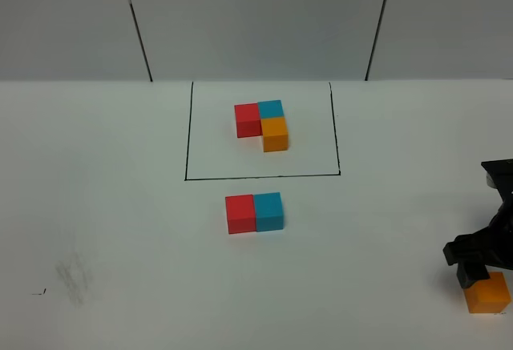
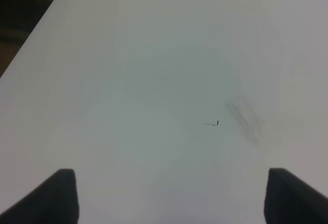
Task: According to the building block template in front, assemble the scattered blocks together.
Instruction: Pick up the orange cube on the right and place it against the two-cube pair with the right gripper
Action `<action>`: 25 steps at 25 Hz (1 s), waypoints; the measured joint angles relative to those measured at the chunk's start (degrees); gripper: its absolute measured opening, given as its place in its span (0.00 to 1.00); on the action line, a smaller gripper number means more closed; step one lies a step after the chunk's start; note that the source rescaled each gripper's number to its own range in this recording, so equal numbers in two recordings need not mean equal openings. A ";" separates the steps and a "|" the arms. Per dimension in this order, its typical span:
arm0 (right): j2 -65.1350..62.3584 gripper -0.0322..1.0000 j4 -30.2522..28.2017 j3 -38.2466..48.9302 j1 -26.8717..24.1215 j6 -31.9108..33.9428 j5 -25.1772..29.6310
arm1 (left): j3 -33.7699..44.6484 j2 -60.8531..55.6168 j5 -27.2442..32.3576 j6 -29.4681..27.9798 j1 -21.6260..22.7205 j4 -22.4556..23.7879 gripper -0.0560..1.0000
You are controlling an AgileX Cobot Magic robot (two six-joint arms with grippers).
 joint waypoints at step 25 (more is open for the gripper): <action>2.55 0.70 1.48 0.00 -1.39 2.20 -1.68 | 0.00 0.00 0.00 0.00 0.00 0.00 0.75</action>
